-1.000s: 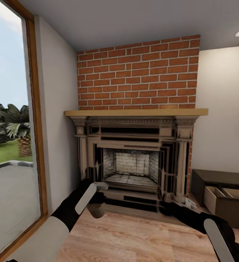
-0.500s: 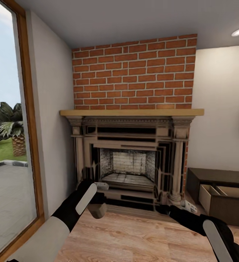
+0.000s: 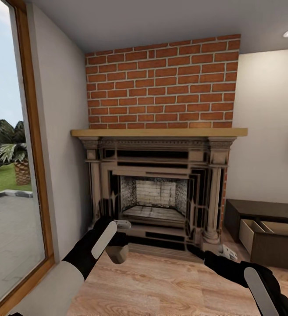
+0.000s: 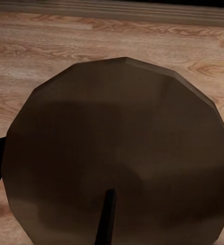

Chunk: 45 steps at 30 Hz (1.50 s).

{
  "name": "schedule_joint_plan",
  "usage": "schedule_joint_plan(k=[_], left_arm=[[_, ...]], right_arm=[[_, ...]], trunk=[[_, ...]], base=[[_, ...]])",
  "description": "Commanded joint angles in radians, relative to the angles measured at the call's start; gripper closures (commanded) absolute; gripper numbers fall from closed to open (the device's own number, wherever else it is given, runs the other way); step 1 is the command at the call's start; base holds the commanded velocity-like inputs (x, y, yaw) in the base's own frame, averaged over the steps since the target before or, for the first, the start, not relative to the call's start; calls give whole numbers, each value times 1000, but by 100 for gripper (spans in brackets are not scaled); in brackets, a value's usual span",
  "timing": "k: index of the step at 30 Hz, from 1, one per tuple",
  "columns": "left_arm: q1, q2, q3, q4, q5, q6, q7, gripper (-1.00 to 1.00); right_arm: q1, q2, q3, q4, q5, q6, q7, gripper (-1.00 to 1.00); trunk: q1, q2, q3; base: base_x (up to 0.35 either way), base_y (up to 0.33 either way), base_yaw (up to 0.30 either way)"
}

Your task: Place each of the two pumpkins and all three candles from the living room inside a cabinet in the living room (use any cabinet), then make sure every cabinet is closed, and position the cauldron so it is next to a table in the living room.

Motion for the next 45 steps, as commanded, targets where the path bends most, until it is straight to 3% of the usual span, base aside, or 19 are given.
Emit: schedule_joint_plan(k=[1, 17, 34, 45], left_arm=[[-1, 1, -2, -1, 10, 1, 10, 100], [-1, 1, -2, -4, 10, 1, 10, 100], [-1, 1, -4, -2, 10, 1, 10, 100], [-1, 0, -24, -2, 10, 1, 10, 100]], right_arm=[[-1, 0, -1, 4, 3, 5, 5, -100], [-19, -5, -2, 58, 4, 5, 5, -100], [-31, -8, -3, 88, 4, 5, 5, -100], [-39, -8, -3, 105, 4, 5, 5, -100]], trunk=[[0, -1, -3], [0, -1, -29], [-65, 118, -4], [-107, 195, 13]], base=[[0, 0, 0], [0, 0, 0], [0, 0, 0], [0, 0, 0]])
